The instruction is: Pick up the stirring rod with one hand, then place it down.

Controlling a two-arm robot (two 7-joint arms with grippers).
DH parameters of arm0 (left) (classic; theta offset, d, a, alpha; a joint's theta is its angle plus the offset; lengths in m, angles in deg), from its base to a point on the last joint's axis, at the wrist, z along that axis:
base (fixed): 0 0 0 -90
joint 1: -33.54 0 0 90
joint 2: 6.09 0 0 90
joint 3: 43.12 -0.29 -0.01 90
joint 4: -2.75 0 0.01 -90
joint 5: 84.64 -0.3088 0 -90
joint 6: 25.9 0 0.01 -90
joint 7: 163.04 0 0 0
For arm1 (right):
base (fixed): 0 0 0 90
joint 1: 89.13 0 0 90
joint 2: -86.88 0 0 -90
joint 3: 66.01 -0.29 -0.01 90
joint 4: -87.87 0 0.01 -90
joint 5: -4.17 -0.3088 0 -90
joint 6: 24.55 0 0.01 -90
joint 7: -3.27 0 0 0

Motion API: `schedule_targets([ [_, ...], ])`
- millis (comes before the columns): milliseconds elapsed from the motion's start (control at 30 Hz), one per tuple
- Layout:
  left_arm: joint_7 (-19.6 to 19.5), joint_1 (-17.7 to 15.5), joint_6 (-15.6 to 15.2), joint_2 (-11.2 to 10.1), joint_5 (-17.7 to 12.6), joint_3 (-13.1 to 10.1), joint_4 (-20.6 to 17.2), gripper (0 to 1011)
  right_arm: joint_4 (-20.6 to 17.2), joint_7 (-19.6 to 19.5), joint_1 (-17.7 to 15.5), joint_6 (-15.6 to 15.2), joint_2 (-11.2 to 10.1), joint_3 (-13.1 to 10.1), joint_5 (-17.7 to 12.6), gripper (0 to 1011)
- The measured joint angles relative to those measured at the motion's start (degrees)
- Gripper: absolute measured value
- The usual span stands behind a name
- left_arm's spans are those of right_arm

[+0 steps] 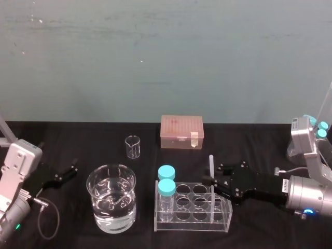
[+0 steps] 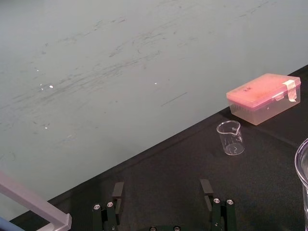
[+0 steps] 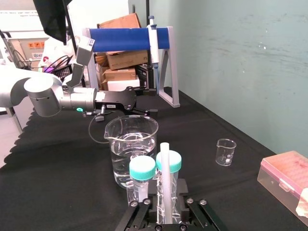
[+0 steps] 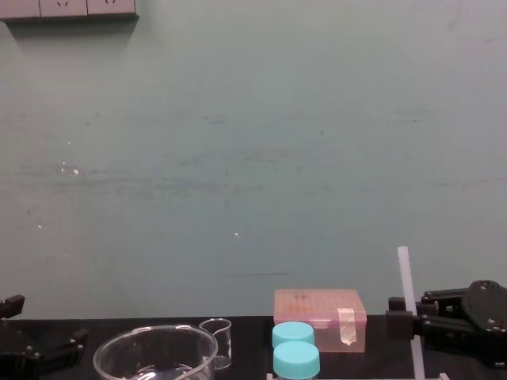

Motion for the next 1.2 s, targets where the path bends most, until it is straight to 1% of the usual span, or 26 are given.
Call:
schedule_targets([
  [100,0.00,0.00,0.00,0.00,0.00,0.00,0.00,1005,0.00,0.00,0.00,0.00,0.00,0.00,0.00,221],
  [133,0.00,0.00,0.00,0.00,0.00,0.00,0.00,1005,0.00,0.00,0.00,0.00,0.00,0.00,0.00,153],
  [167,0.00,0.00,0.00,0.00,0.00,0.00,0.00,1005,0.00,0.00,0.00,0.00,0.00,0.00,0.00,118],
  [200,0.00,0.00,0.00,0.00,0.00,0.00,0.00,1005,0.00,0.00,0.00,0.00,0.00,0.00,0.00,118],
  [267,0.00,0.00,0.00,0.00,0.00,0.00,0.00,1005,0.00,0.00,0.00,0.00,0.00,0.00,0.00,72],
  [700,0.00,0.00,0.00,0.00,0.00,0.00,0.00,1005,-0.04,-0.10,-0.14,0.12,0.00,-0.19,-0.10,72],
  [767,0.00,0.00,0.00,0.00,0.00,0.00,0.00,1005,-0.21,-0.49,-0.44,0.38,0.00,-0.60,-0.30,72],
  [800,0.00,0.00,0.00,0.00,0.00,0.00,0.00,1005,-0.83,-1.08,-0.93,0.69,-0.11,-1.29,-0.57,72],
  [833,0.00,0.00,0.00,0.00,0.00,0.00,0.00,1005,-0.83,-1.08,-0.93,0.69,-0.11,-1.29,-0.57,72],
  [933,0.00,0.00,0.00,0.00,0.00,0.00,0.00,1005,-2.50,-2.22,-1.79,0.88,-0.55,-2.62,-1.18,72],
  [967,0.00,0.00,0.00,0.00,0.00,0.00,0.00,1005,-2.50,-2.22,-1.79,0.88,-0.55,-2.62,-1.18,72],
  [1067,0.00,0.00,0.00,0.00,0.00,0.00,0.00,1005,-4.15,-3.02,-2.46,0.88,-0.96,-3.68,-1.85,72],
  [1200,0.00,0.00,0.00,0.00,0.00,0.00,0.00,1005,-6.68,-4.47,-3.22,-0.15,-1.49,-5.19,-3.22,72],
])
